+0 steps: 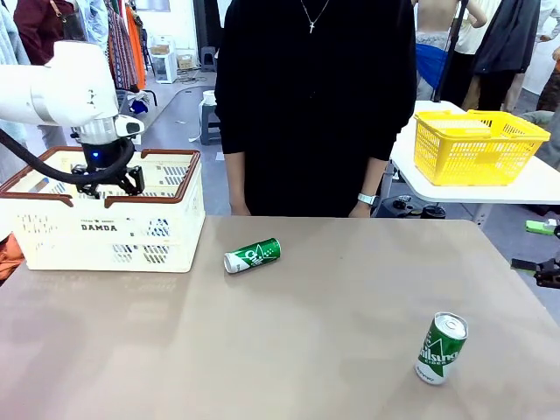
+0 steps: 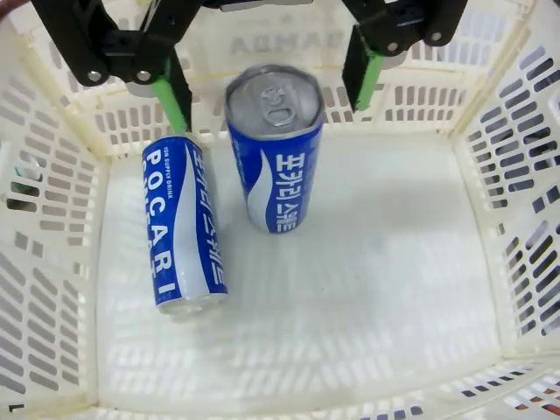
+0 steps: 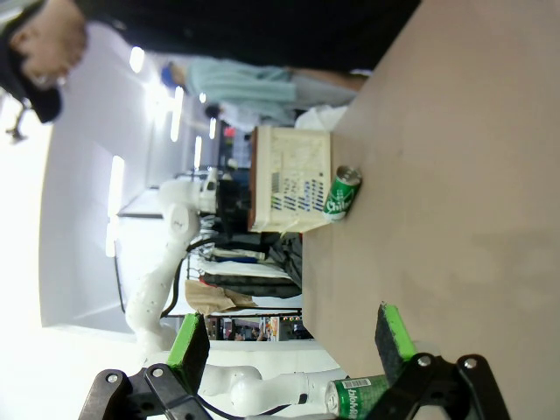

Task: Place the drinks into the Shopping basket.
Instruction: Pick up one drink and place it into the Shopping basket.

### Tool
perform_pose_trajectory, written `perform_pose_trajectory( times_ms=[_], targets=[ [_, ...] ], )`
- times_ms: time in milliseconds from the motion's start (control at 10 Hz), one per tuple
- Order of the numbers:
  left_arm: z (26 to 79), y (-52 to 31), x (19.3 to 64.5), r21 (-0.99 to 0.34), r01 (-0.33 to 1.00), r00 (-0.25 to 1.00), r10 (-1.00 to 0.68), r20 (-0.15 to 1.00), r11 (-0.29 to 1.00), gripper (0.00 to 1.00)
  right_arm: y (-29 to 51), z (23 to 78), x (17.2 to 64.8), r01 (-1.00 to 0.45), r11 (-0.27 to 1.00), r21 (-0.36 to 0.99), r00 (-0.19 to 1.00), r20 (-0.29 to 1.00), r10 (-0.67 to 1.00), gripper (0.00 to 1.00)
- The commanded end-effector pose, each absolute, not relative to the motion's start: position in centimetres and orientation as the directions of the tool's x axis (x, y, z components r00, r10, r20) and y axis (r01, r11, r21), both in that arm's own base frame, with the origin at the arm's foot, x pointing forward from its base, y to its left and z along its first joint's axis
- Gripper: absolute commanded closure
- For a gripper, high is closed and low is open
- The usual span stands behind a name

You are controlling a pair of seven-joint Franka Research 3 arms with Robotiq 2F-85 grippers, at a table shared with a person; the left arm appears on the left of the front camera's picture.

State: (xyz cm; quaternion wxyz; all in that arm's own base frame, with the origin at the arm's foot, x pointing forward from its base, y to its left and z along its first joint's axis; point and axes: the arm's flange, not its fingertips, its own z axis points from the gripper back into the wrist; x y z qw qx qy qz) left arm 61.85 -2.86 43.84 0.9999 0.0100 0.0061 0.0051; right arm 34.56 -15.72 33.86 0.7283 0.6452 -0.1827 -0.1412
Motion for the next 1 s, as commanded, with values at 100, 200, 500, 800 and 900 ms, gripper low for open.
perform_pose_trajectory(
  times_ms=[100,200,500,800,900],
  targets=[
    [46.7,-1.3,61.0,-0.074,0.037,0.999,-0.036,0.017,0.997,0.0,-15.8,34.4,34.5,-0.013,0.127,0.992,0.899,0.067,-0.432,0.0],
    [49.0,-0.4,60.2,-0.124,0.042,0.998,-0.036,0.05,0.991,0.0,-15.8,34.4,34.5,-0.013,0.127,0.992,0.899,0.067,-0.432,0.0],
    [57.8,3.7,54.9,-0.338,-0.021,0.997,0.045,0.062,0.941,0.0,-15.8,34.4,34.5,-0.013,0.127,0.992,0.899,0.067,-0.432,0.0],
    [59.3,7.8,45.2,-0.694,0.041,0.997,0.016,0.075,0.719,0.0,-15.8,34.4,34.5,-0.013,0.127,0.992,0.899,0.067,-0.432,0.0],
    [57.7,9.8,41.0,-0.781,0.085,0.996,-0.044,0.074,0.619,0.0,-15.8,34.4,34.5,-0.013,0.127,0.992,0.899,0.067,-0.432,0.0]
  ],
)
